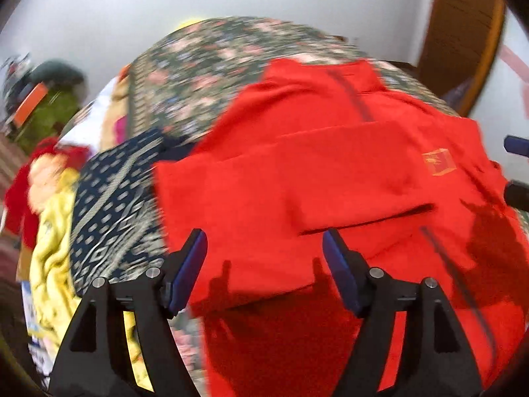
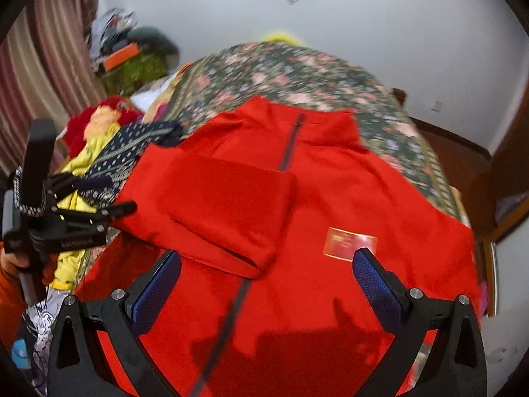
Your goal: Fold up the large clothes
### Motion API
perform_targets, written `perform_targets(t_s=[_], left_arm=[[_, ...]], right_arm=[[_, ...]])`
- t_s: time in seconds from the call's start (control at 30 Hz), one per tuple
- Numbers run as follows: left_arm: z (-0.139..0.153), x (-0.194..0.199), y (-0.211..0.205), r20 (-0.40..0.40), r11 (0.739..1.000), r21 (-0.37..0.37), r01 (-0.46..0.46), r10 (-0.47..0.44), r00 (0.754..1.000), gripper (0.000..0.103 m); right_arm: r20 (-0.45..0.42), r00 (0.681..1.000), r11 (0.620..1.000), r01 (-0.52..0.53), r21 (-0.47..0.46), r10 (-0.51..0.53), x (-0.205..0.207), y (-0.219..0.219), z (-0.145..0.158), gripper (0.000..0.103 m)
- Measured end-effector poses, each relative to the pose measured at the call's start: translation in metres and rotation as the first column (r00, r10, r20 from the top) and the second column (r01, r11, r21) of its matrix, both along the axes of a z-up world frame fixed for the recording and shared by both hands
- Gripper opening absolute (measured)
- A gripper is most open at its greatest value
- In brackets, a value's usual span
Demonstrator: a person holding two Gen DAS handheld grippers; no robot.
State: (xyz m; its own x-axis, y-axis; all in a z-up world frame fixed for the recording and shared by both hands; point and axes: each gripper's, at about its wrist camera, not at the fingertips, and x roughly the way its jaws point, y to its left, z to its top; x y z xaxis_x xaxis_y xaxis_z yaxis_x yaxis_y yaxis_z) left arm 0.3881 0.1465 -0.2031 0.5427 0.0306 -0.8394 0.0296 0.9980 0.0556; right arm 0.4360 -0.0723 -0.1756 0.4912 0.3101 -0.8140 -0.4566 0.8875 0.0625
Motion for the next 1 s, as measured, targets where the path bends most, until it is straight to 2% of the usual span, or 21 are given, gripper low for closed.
perform_targets(t_s=[0.2,0.37,0.5,0.57,0.67,0.73,0.77,0.8,0.87,1.0], left_arm=[[-0.038,-0.007,0.056,-0.060,0.994,-0.036,-0.106,0.104,0.993,0.072],[-0.069,-0.005,0.076,-0.102,0.990,-0.035,-0.135,0.131,0.986,0.072],[-0.092,-0.002,0.087,-0.133,0.986,-0.069,-0.149,0.139,0.981,0.072],[-0.102,-0.001,0.091,-0.144,0.981,-0.106,-0.162,0.146,0.979,0.072],[-0.110,0.000,0.094,-0.141,0.975,-0.132,-0.180,0.162,0.977,0.074],[-0.111,0.000,0.093,-0.129,0.975,-0.126,-0.184,0.168,0.977,0.075],[-0.112,-0.001,0.092,-0.125,0.975,-0.121,-0.185,0.170,0.977,0.075],[-0.112,-0.002,0.090,-0.122,0.976,-0.114,-0.186,0.172,0.977,0.075],[-0.112,-0.002,0.089,-0.122,0.977,-0.107,-0.186,0.173,0.977,0.075],[-0.111,-0.004,0.089,-0.142,0.973,-0.112,-0.200,0.183,0.973,0.075]], right_arm=[[-0.074,0.987,0.985,-0.149,-0.086,0.143,0.018,0.081,-0.048,0.103],[-0.099,0.976,0.954,-0.210,-0.212,0.193,0.035,0.133,-0.090,0.100],[-0.097,0.970,0.933,-0.243,-0.265,0.225,0.043,0.157,-0.114,0.084],[-0.069,0.972,0.938,-0.233,-0.255,0.223,0.046,0.159,-0.115,0.078],[-0.026,0.974,0.942,-0.224,-0.248,0.225,0.048,0.163,-0.115,0.060],[-0.003,0.973,0.943,-0.226,-0.246,0.233,0.048,0.164,-0.112,0.035],[0.005,0.972,0.942,-0.228,-0.246,0.236,0.048,0.165,-0.111,0.028],[0.016,0.972,0.941,-0.223,-0.255,0.235,0.046,0.165,-0.109,0.016],[0.042,0.973,0.944,-0.210,-0.256,0.228,0.045,0.162,-0.102,0.012],[0.069,0.984,0.971,-0.152,-0.185,0.167,0.050,0.133,-0.077,0.009]])
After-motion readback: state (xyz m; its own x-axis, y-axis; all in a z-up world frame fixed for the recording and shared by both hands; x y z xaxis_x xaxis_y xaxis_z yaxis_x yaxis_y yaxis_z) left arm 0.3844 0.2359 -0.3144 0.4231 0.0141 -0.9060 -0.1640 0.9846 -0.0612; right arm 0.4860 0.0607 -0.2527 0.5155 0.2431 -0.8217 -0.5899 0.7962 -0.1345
